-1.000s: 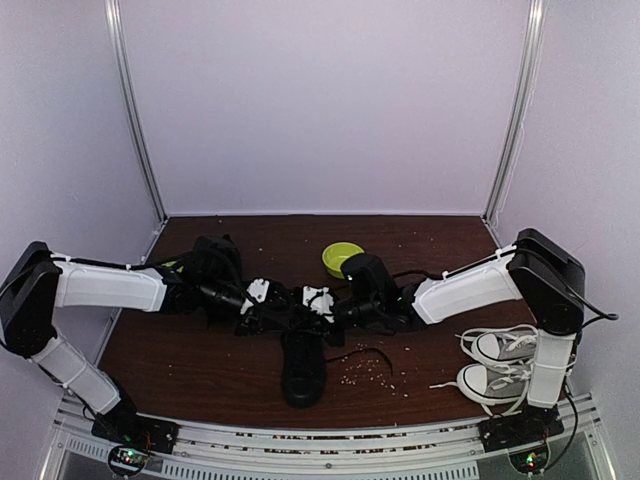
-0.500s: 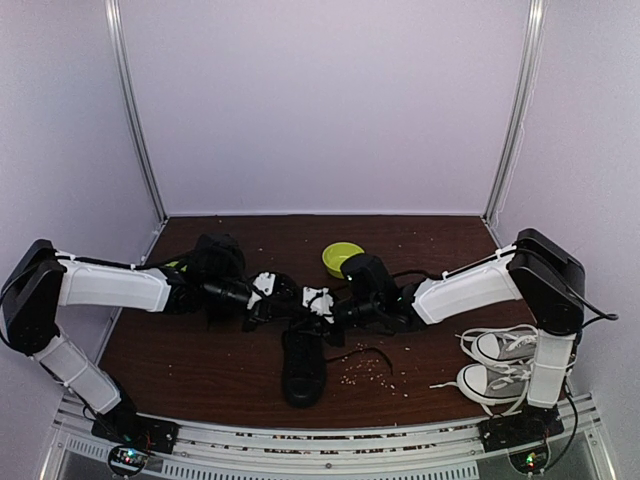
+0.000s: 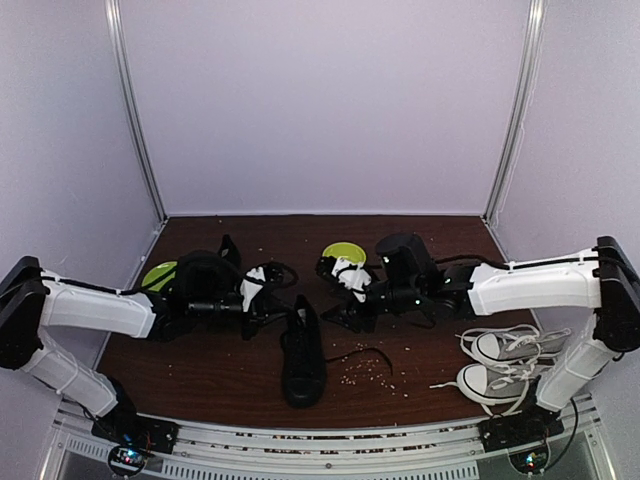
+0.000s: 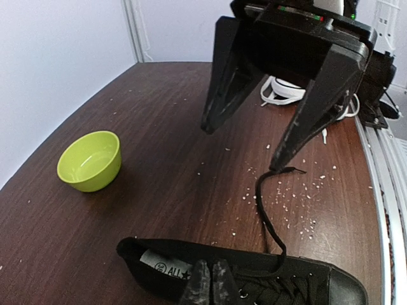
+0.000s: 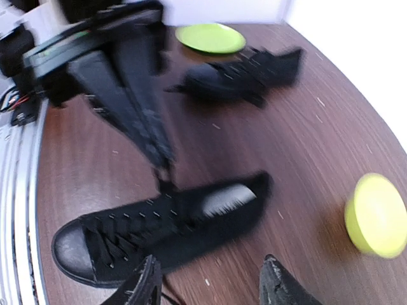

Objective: Tie the shoes
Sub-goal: Pass from the right arm to the left, then pick up the half-tied shoelace from the center of the board.

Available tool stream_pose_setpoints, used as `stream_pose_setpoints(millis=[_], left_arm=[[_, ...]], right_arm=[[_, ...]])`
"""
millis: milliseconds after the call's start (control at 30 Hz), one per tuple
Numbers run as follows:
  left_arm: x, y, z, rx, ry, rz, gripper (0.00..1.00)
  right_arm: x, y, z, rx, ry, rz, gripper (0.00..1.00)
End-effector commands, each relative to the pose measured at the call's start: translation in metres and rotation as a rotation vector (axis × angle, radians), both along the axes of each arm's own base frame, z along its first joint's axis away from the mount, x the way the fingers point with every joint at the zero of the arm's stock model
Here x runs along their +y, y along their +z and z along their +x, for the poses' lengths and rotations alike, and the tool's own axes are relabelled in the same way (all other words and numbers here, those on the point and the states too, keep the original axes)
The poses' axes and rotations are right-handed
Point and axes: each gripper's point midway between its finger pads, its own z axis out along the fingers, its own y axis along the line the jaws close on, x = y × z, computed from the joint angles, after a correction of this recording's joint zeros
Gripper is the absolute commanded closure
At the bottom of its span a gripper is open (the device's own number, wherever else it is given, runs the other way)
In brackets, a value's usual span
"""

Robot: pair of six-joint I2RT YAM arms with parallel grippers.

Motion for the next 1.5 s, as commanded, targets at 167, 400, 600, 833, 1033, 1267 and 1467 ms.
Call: stream_pose_setpoints(millis=[167,400,600,833,1033,1267,1467], left_arm=[[0.008,0.028,0.025,0.013,0.299,-0.147,1.0],[-0.006,0.032,0.028,0.141,0.363,-0.21,1.0],[-0.017,0.032,0.028,0.161,0.367,-0.19,1.0],[-0.022,0.03,0.02,0.153,0.353,-0.187,1.0],[-0.022,0.027,0.02,0.155,0.358,-0.183,1.0],[-0.022,0.026,0.02,0.154,0.355,-0.179,1.0],[-0.025,0.027,0.016,0.14,0.337,-0.179,1.0]], right_arm=[[-0.123,-0.107,-0.012,0.406,-0.577,-0.562,0.47],[-0.119,-0.128,-0.024,0.514,-0.589,-0.564,0.39],[-0.115,-0.148,-0.034,0.584,-0.578,-0.564,0.44],[-0.127,-0.166,-0.043,0.609,-0.593,-0.628,0.77],[-0.12,-0.147,-0.021,0.592,-0.604,-0.545,1.0],[-0.046,-0.046,0.069,0.544,-0.482,-0.21,1.0],[0.063,0.03,0.093,0.596,-0.266,0.087,1.0]])
